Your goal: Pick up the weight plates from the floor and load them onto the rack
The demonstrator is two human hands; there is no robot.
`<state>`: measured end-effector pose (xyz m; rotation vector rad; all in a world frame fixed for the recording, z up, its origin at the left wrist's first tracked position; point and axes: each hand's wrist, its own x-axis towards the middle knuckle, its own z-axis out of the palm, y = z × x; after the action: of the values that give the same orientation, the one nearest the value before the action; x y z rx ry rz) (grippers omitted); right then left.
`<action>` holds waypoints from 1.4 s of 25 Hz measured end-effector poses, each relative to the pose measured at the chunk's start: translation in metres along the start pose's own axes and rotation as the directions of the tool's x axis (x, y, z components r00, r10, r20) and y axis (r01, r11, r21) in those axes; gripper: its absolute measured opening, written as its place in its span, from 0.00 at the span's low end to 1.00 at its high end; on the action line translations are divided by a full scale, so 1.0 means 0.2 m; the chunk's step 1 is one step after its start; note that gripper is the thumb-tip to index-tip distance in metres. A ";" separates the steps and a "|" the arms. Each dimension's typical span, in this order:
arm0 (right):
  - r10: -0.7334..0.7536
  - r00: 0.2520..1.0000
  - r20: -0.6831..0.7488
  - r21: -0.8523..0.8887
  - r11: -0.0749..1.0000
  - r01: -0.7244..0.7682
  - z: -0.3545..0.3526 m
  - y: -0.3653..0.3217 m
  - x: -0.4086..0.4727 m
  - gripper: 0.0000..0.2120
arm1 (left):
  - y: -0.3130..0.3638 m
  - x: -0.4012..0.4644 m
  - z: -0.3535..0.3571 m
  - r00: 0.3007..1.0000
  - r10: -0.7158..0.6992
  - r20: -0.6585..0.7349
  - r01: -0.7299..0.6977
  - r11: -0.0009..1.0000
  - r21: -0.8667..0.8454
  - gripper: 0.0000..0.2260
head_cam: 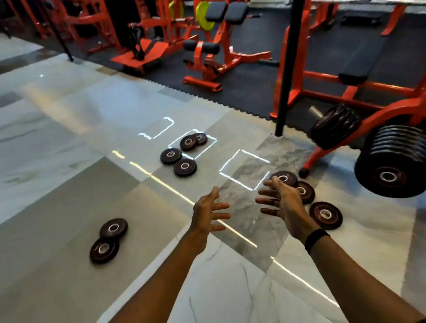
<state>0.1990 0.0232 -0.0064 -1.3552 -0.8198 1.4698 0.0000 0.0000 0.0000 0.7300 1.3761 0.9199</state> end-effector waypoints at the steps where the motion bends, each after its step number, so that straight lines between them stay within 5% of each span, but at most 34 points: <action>1: 0.011 0.999 0.030 0.007 1.000 -0.011 0.03 0.01 0.01 0.17 | -0.01 -0.01 -0.03 1.000 -0.003 -0.021 0.003 1.000 -0.007 0.21; 7: 0.033 0.984 0.174 -0.015 0.999 -0.031 0.20 0.05 0.13 0.16 | -0.04 0.01 -0.29 0.990 0.000 -0.144 -0.005 0.999 -0.034 0.20; 22: 0.148 0.968 0.201 -0.234 0.967 -0.099 0.97 0.01 0.89 0.13 | 0.10 0.68 -1.00 0.963 -0.109 -0.247 0.029 0.951 -0.307 0.24; 35: 0.331 0.807 0.489 -0.398 0.908 -0.132 2.16 0.16 1.78 0.11 | 0.30 1.27 -1.91 0.796 -0.235 -0.557 -0.074 0.877 -0.476 0.24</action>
<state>-0.2108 0.3983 -0.0892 -1.3327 -1.3706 2.0354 -0.3952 0.2178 -0.1035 -0.0328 1.6137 1.4331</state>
